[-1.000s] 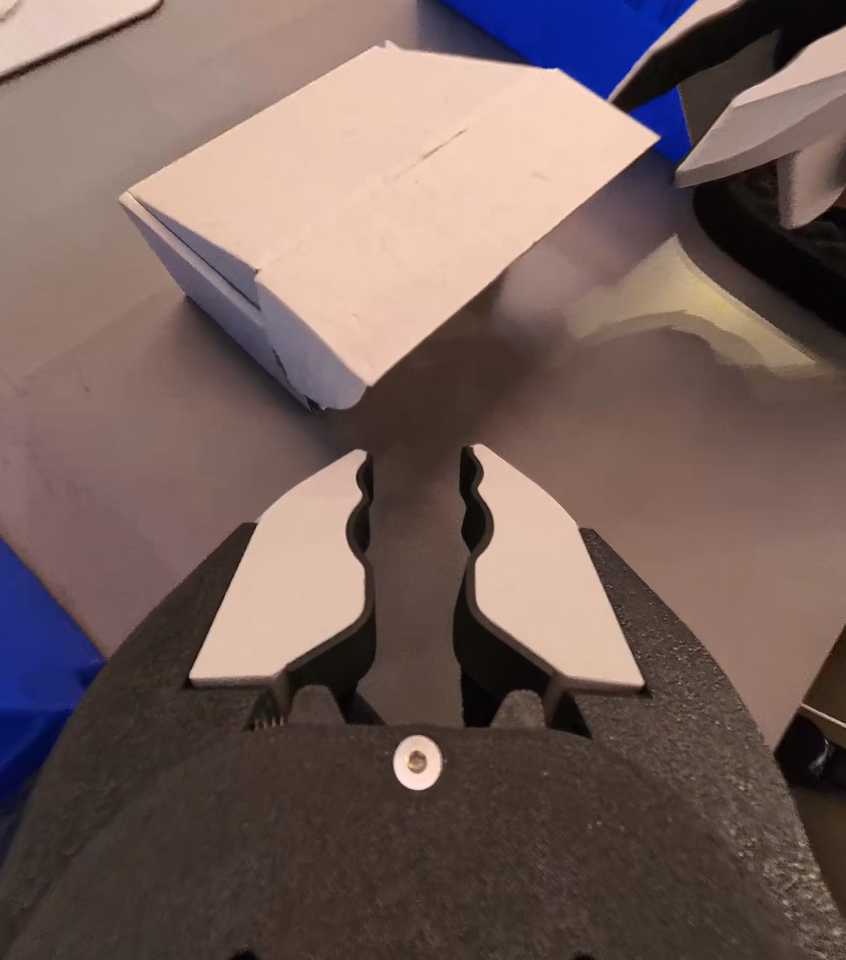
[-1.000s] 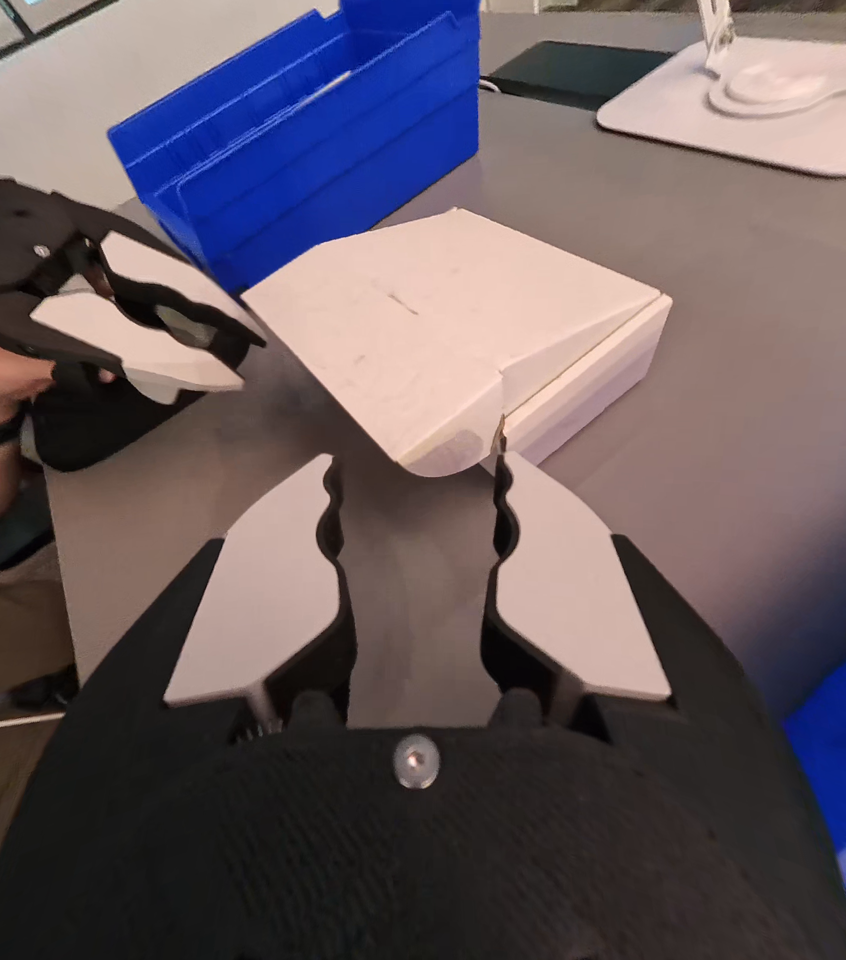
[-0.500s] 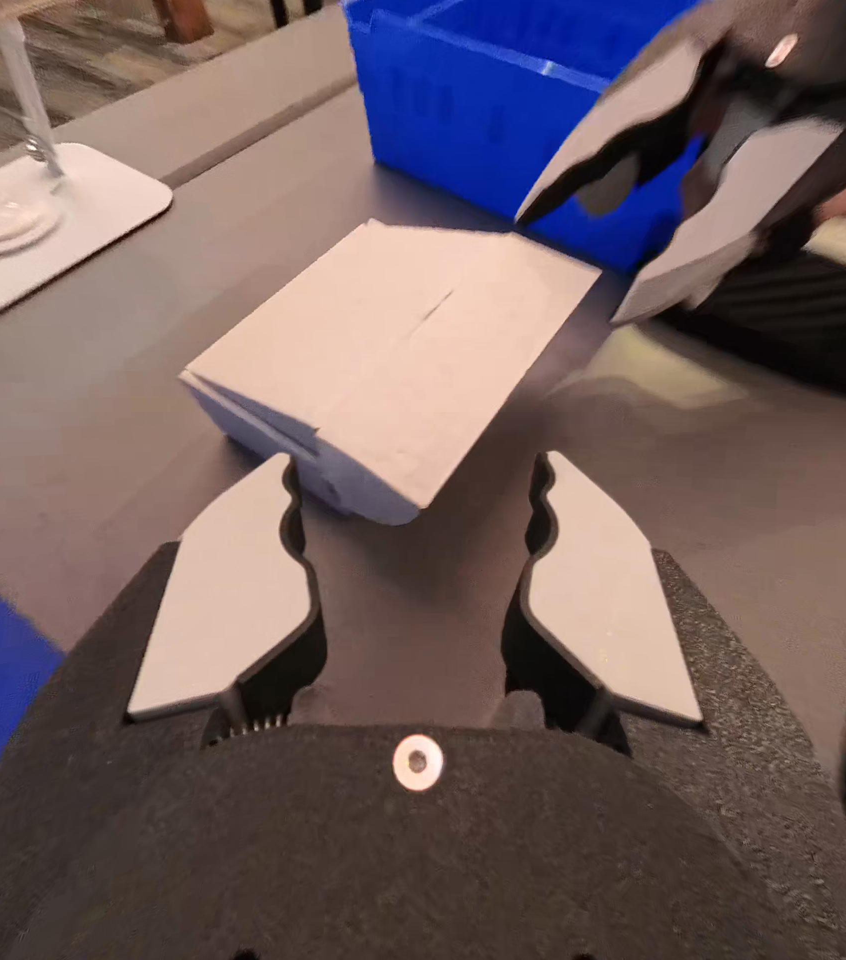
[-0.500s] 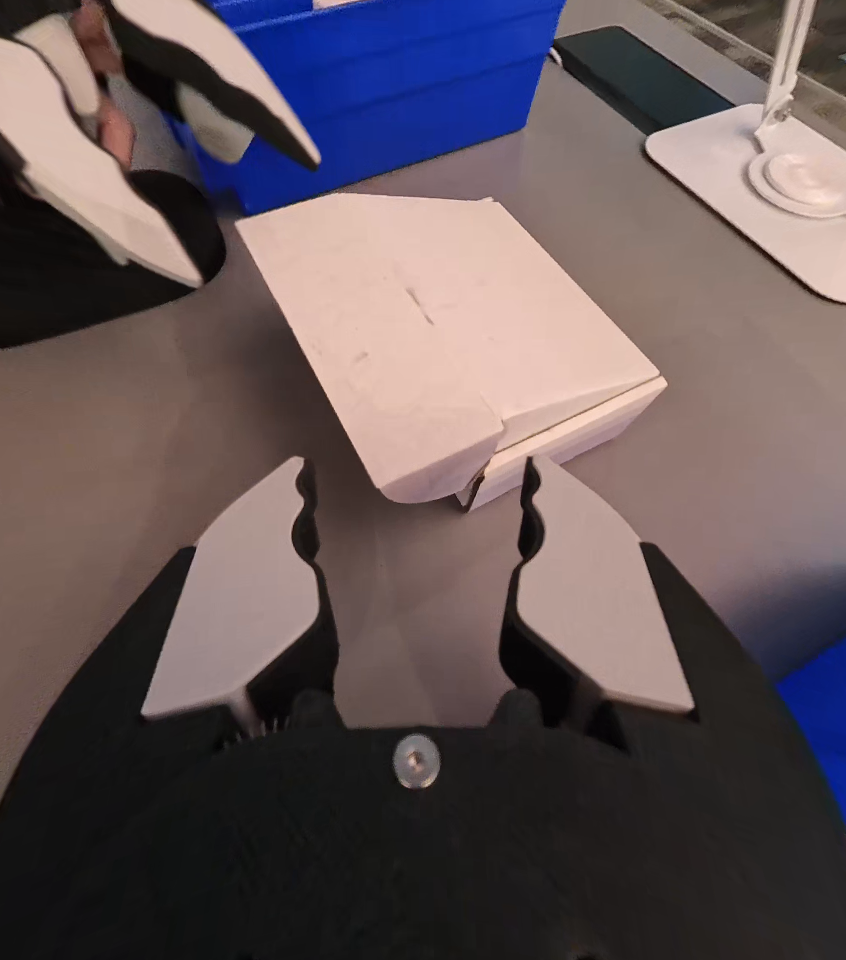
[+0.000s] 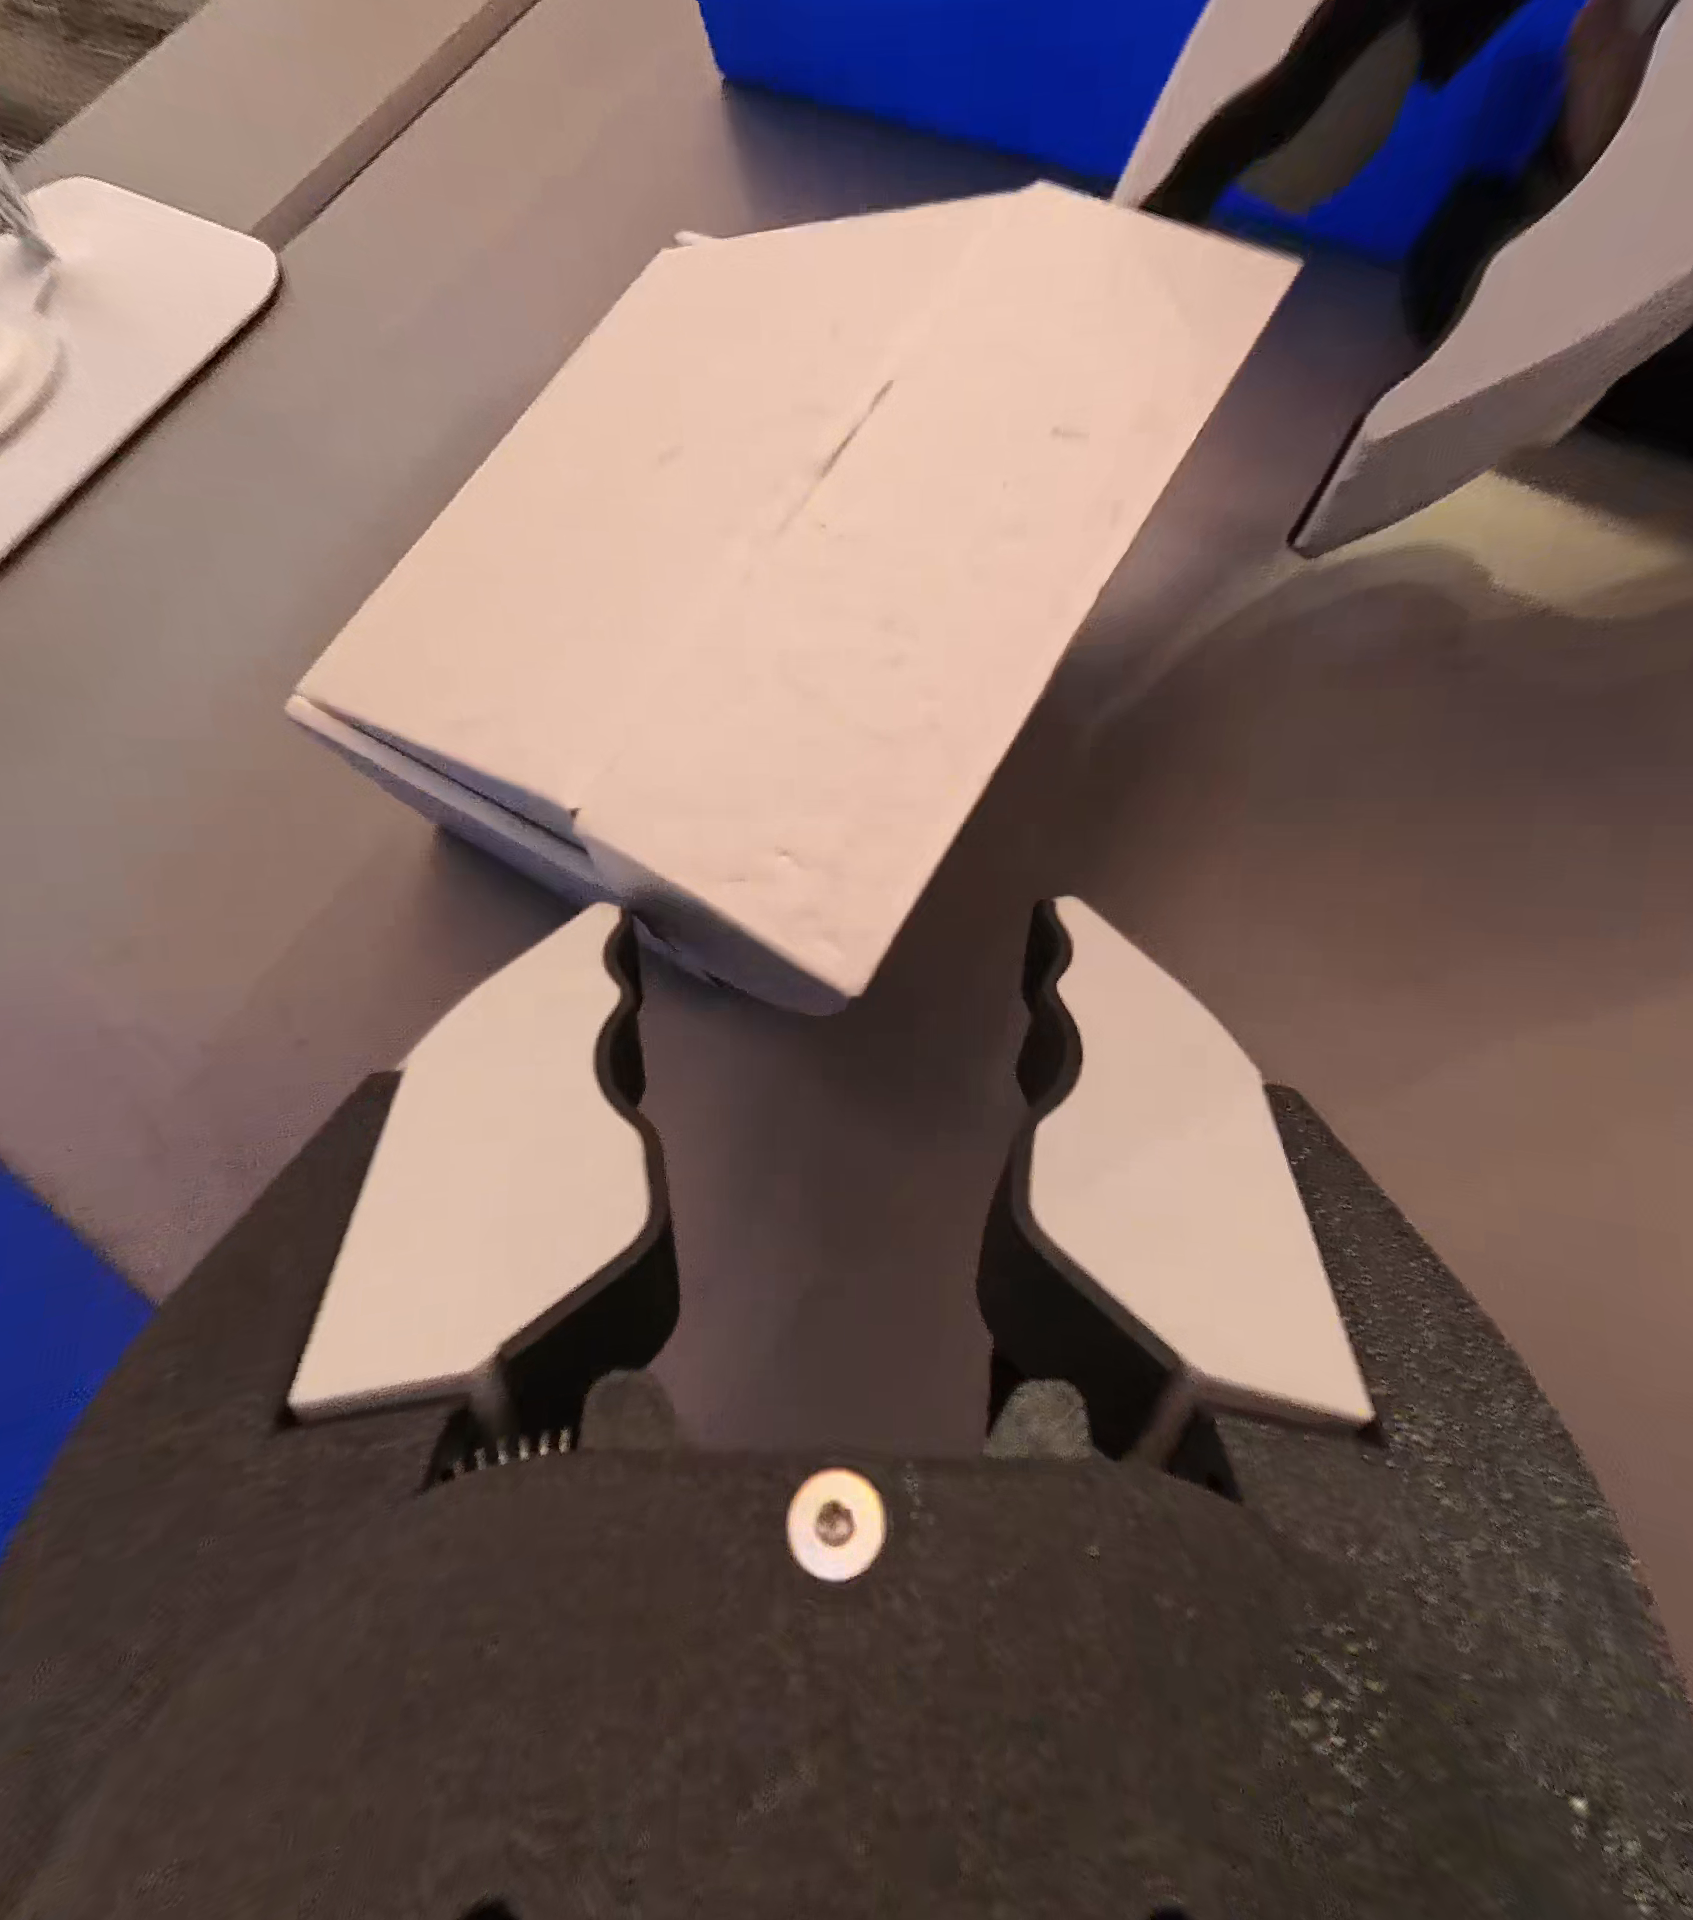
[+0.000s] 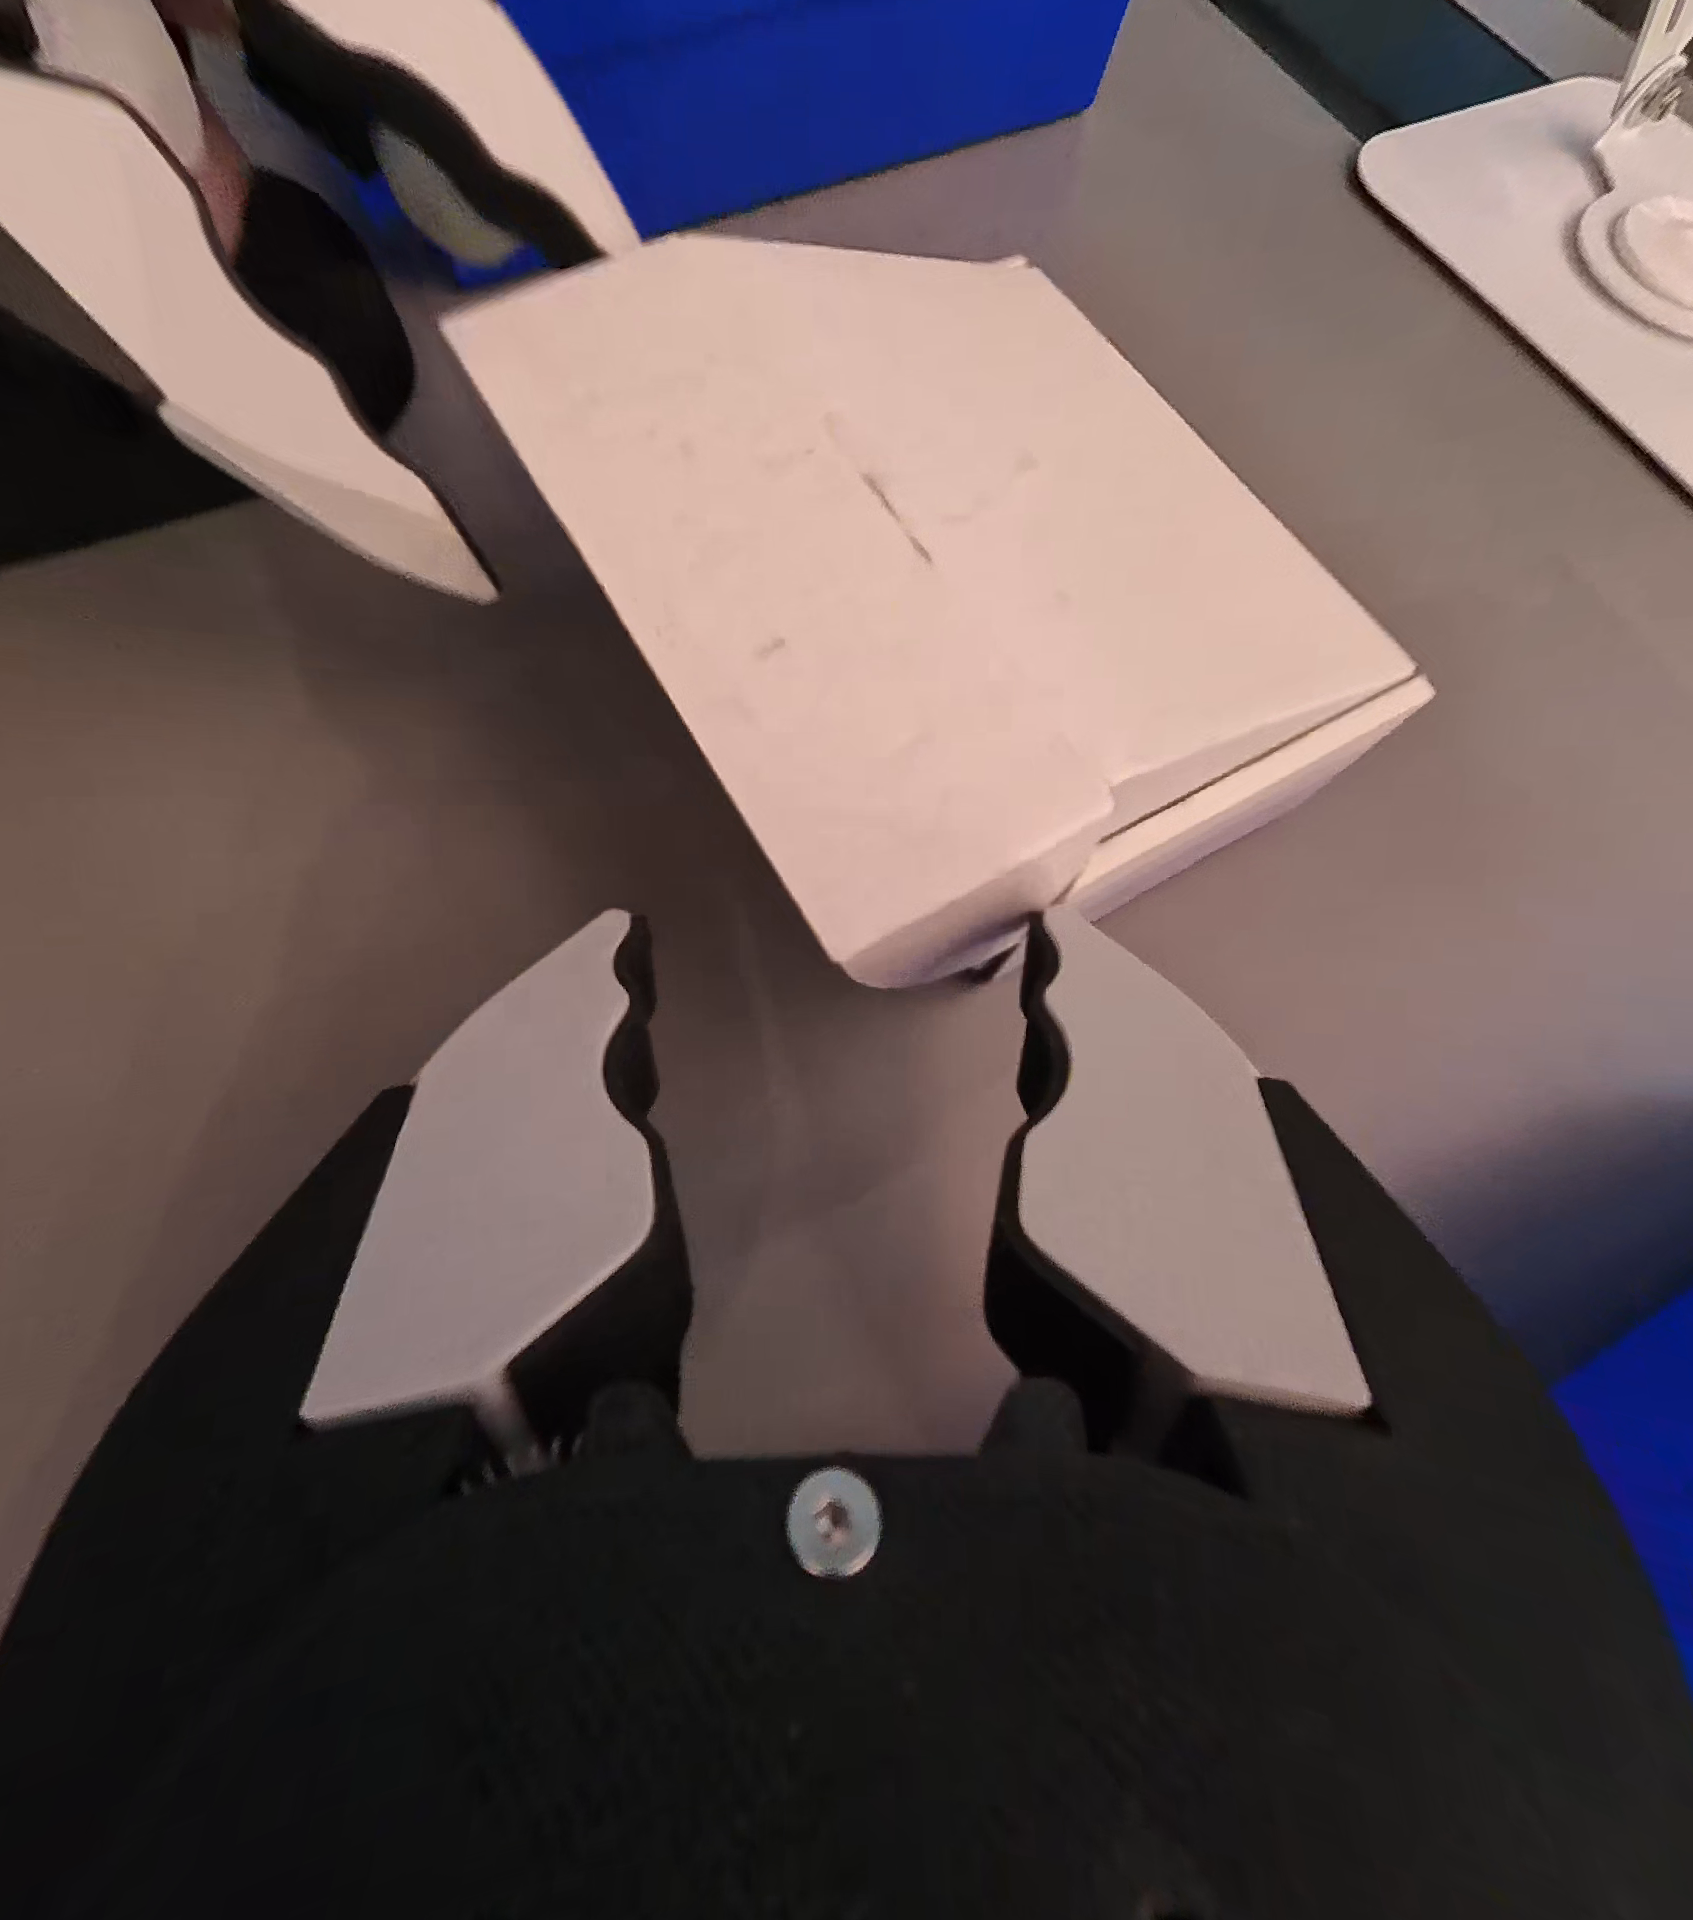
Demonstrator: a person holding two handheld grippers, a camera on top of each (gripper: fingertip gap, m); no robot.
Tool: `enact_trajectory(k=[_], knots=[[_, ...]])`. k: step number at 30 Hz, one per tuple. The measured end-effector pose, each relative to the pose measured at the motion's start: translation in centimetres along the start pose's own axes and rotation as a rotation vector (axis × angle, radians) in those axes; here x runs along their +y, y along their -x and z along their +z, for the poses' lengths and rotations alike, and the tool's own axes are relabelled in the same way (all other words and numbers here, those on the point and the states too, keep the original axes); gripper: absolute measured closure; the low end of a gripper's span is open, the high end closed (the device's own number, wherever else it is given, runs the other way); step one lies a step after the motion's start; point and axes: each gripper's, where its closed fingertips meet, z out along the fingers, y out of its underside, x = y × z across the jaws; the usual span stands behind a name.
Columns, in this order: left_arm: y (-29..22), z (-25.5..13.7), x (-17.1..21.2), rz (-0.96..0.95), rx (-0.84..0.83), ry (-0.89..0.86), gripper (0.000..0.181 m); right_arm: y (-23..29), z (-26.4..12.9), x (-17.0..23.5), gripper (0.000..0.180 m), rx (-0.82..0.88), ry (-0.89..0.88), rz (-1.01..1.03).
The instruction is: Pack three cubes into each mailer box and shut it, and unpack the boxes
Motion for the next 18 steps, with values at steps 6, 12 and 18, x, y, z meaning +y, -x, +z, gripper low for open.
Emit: enact_trajectory(k=[6, 12, 18], knots=[[-0.2, 0.0, 0.2, -0.093, 0.05, -0.027, 0.109, 0.7, -0.3, -0.4, 0.11, -0.049, -0.062, 0.084], [-0.5, 0.0, 0.4, -0.112, 0.049, -0.062, 0.114, 0.9, -0.6, -0.6, 0.112, -0.001, -0.094, 0.015], [-1.6, -0.2, 0.1, -0.178, 0.152, -0.085, 0.1, 1.4, -0.3, -0.5, 0.113, -0.003, -0.094, 0.003]])
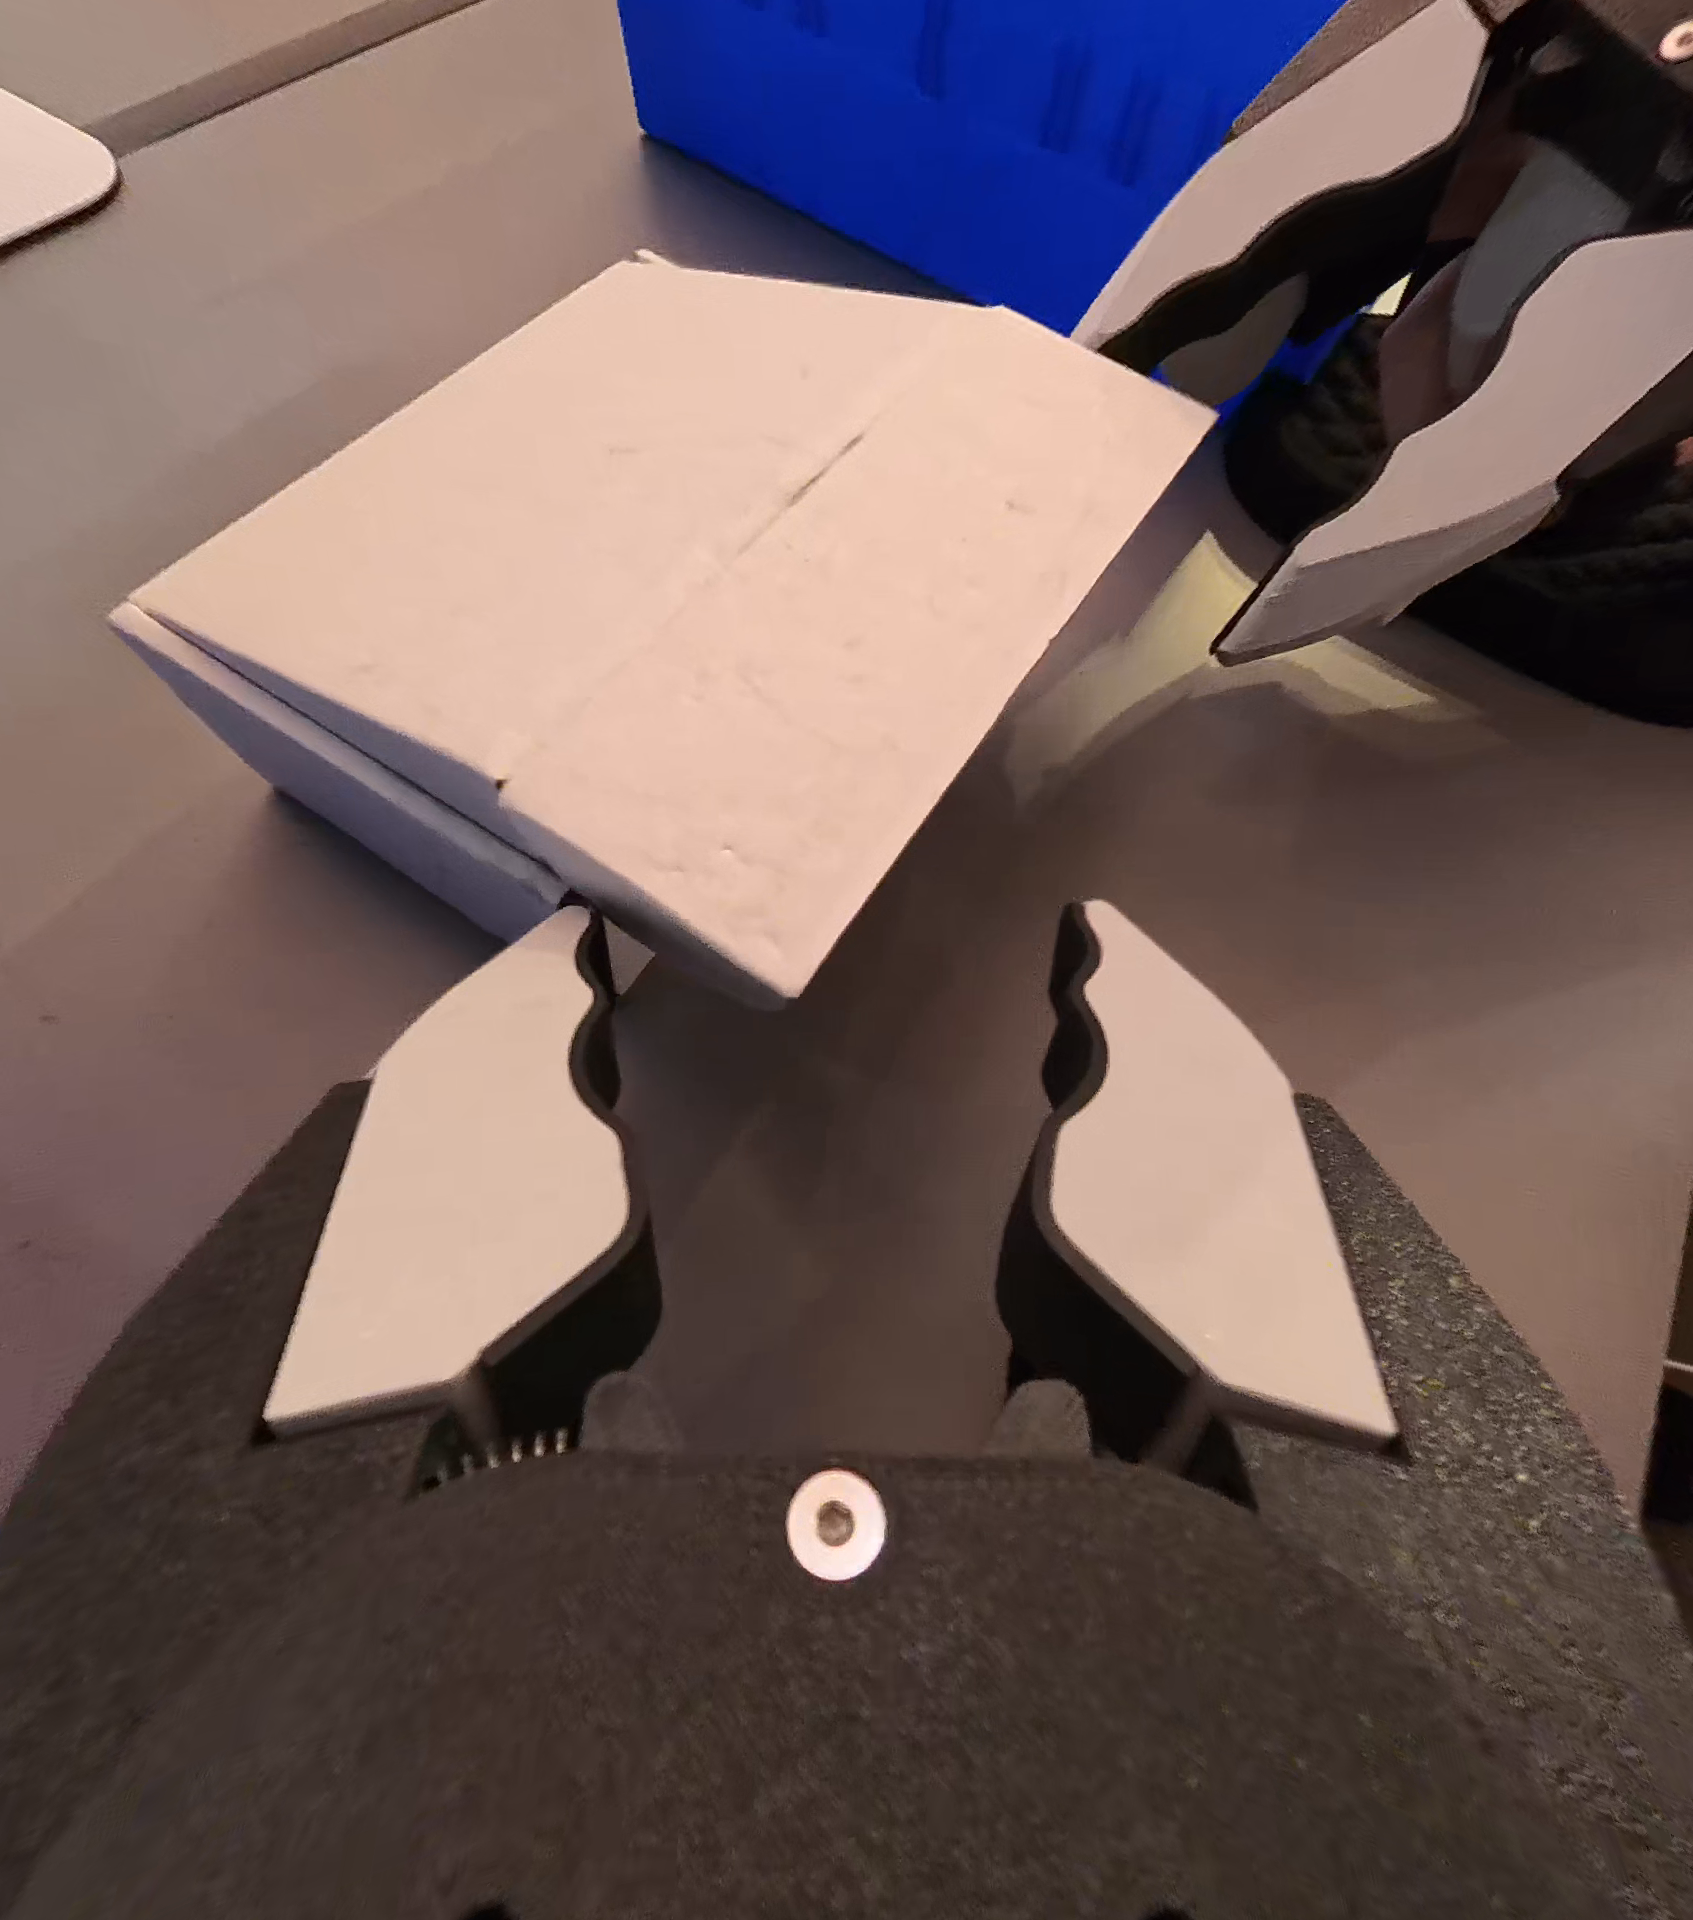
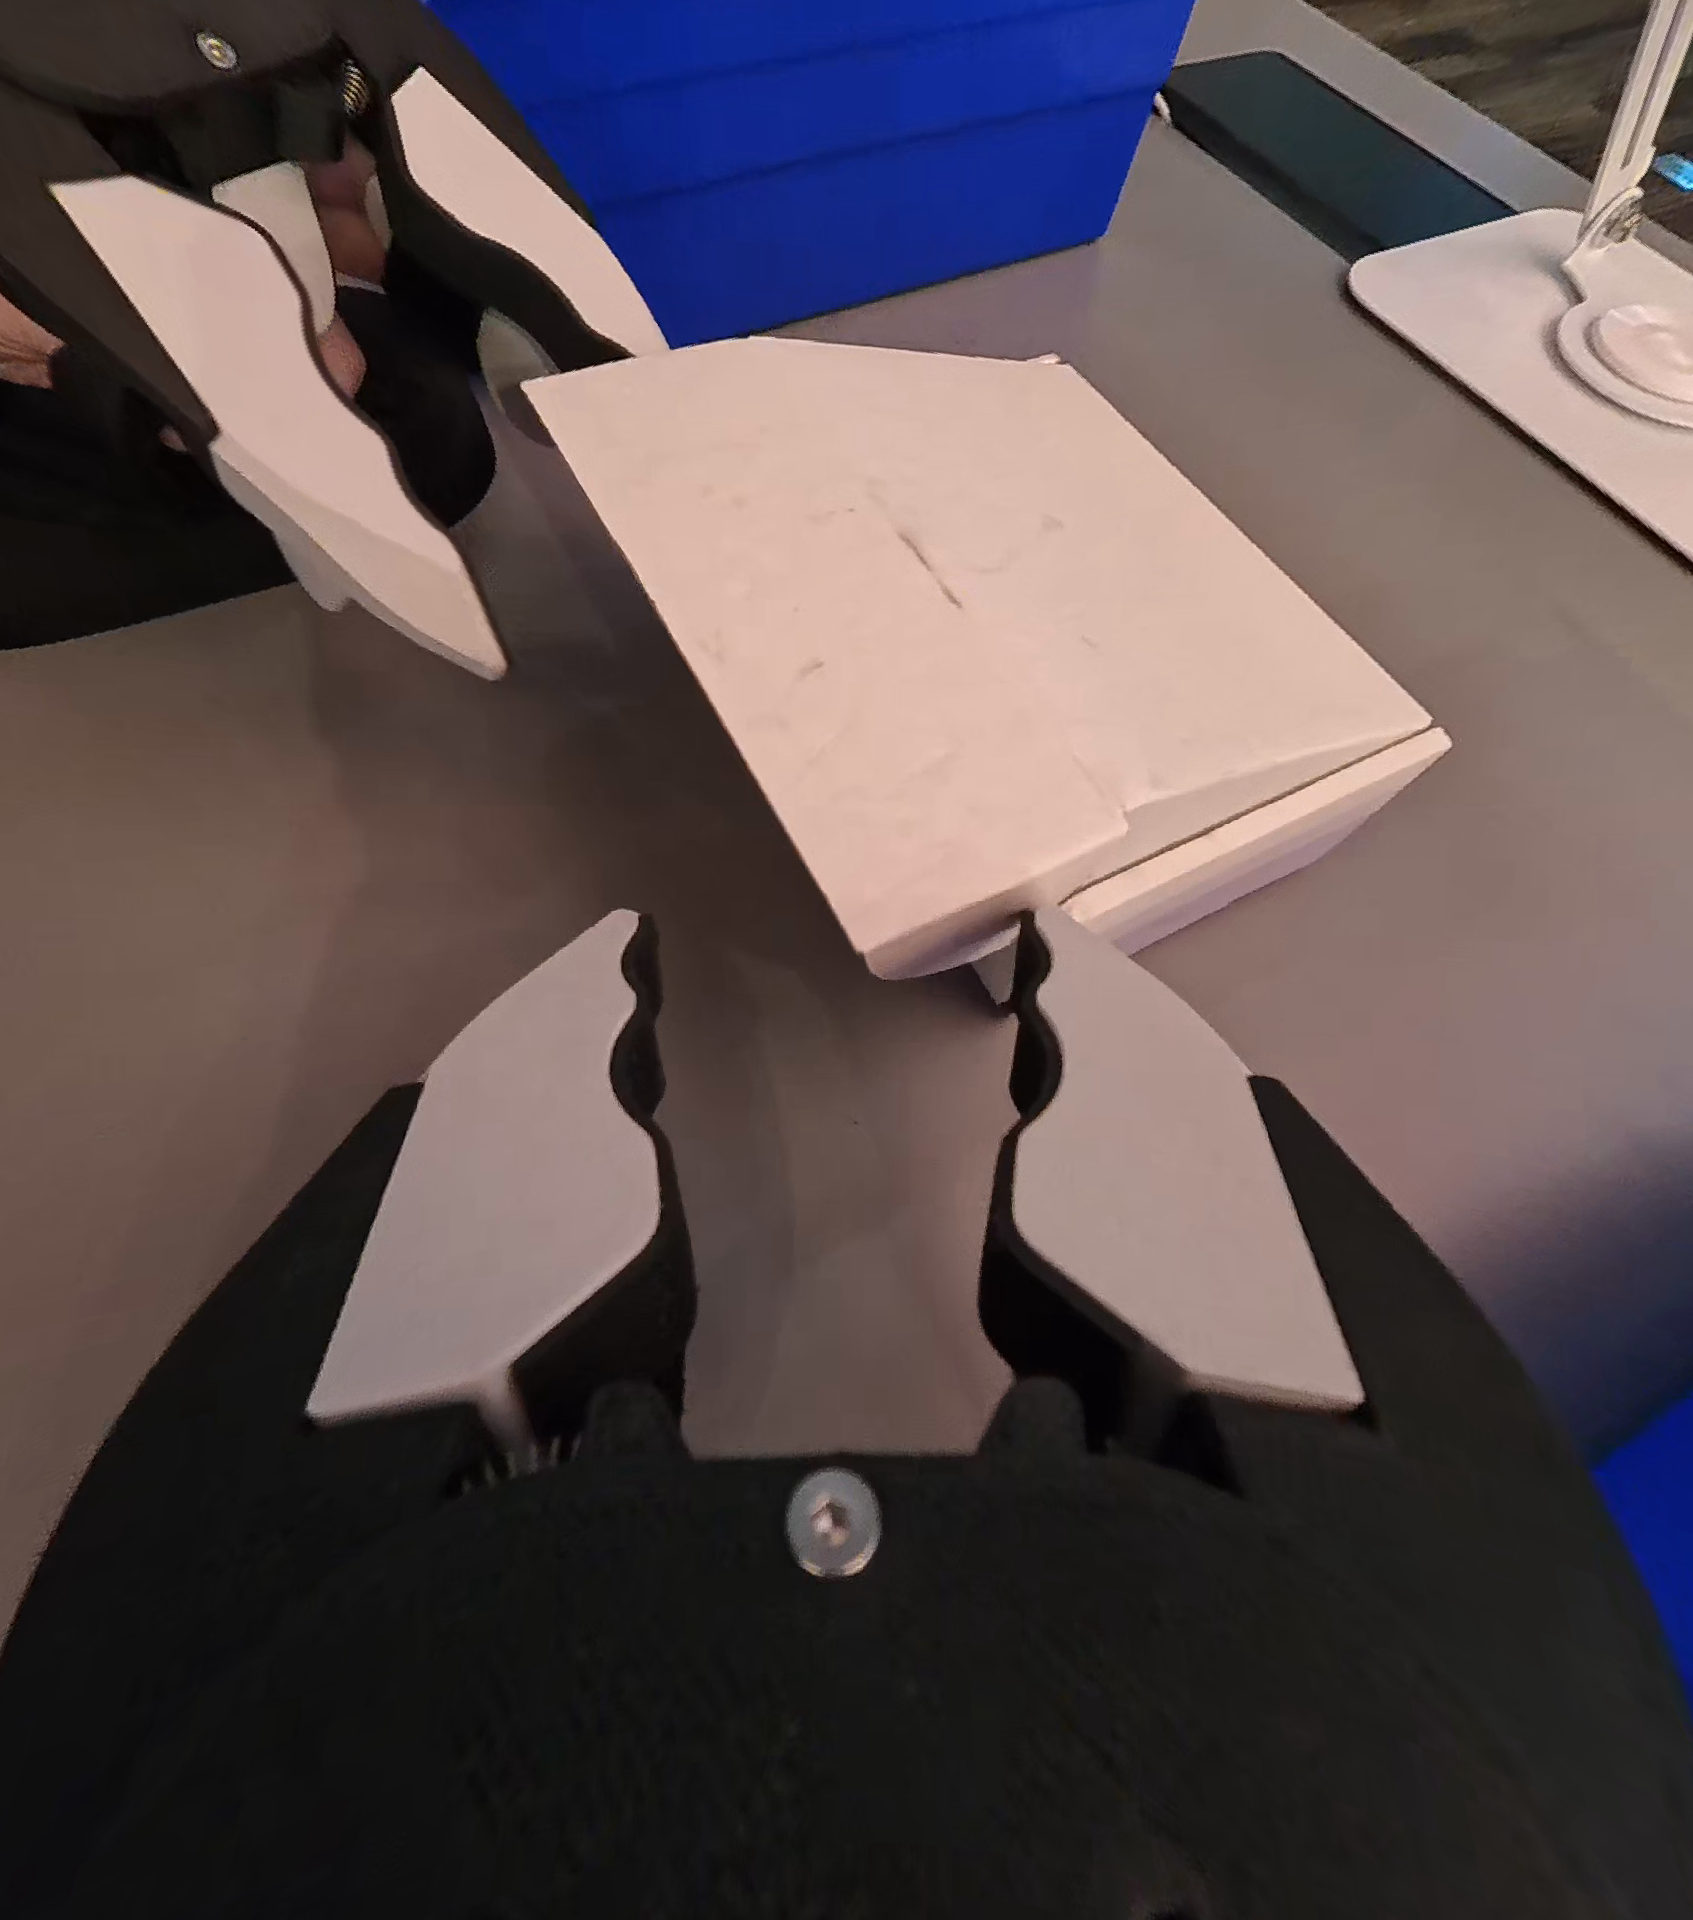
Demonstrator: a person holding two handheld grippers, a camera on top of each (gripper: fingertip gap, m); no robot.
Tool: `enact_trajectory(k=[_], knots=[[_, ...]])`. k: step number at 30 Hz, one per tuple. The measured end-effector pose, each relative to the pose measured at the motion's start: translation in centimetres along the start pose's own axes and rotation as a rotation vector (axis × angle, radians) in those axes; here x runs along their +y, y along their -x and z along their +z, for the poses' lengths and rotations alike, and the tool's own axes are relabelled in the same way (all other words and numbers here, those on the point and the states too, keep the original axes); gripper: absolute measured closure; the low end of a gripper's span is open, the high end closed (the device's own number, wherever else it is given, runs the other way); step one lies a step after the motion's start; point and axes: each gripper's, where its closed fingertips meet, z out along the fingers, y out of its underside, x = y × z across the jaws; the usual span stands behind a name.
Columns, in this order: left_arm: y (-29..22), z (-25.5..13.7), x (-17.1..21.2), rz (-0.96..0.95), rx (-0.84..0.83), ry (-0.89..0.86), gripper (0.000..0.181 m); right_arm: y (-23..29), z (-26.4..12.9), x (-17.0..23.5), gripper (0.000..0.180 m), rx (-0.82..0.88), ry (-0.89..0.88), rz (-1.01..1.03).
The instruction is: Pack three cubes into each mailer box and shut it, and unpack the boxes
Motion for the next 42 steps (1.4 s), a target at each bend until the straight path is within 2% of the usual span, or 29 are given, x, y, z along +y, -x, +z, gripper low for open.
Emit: enact_trajectory(k=[5, 9, 16, 19, 24, 33, 42], knots=[[-0.5, -0.5, -0.5, -0.063, 0.07, -0.03, 0.093, -0.1, -0.4, -0.2, 0.112, -0.032, -0.029, 0.058], [-1.1, -1.0, -1.2, -0.151, 0.152, -0.078, 0.092, -0.2, -1.1, -1.1, 0.108, -0.118, -0.091, 0.198], [-0.5, -1.4, -2.3, -0.302, 0.228, -0.125, 0.102, -0.6, -2.2, -2.8, 0.11, -0.292, -0.21, 0.472], [-0.5, -1.6, -2.9, -0.339, 0.255, -0.148, 0.104, -1.3, -2.2, -3.0, 0.116, -0.276, -0.236, 0.52], [-0.5, -1.4, -2.7, -0.372, 0.258, -0.144, 0.097, -1.2, -1.8, -2.7, 0.118, -0.295, -0.208, 0.591], [0.6, -1.0, -3.1, -0.502, 0.224, -0.189, 0.115, -2.8, -1.2, -2.0, 0.147, -0.206, -0.202, 0.676], [0.6, -0.5, -2.6, -0.506, 0.124, -0.162, 0.124, -1.8, -0.8, -0.7, 0.147, -0.192, -0.133, 0.662]])
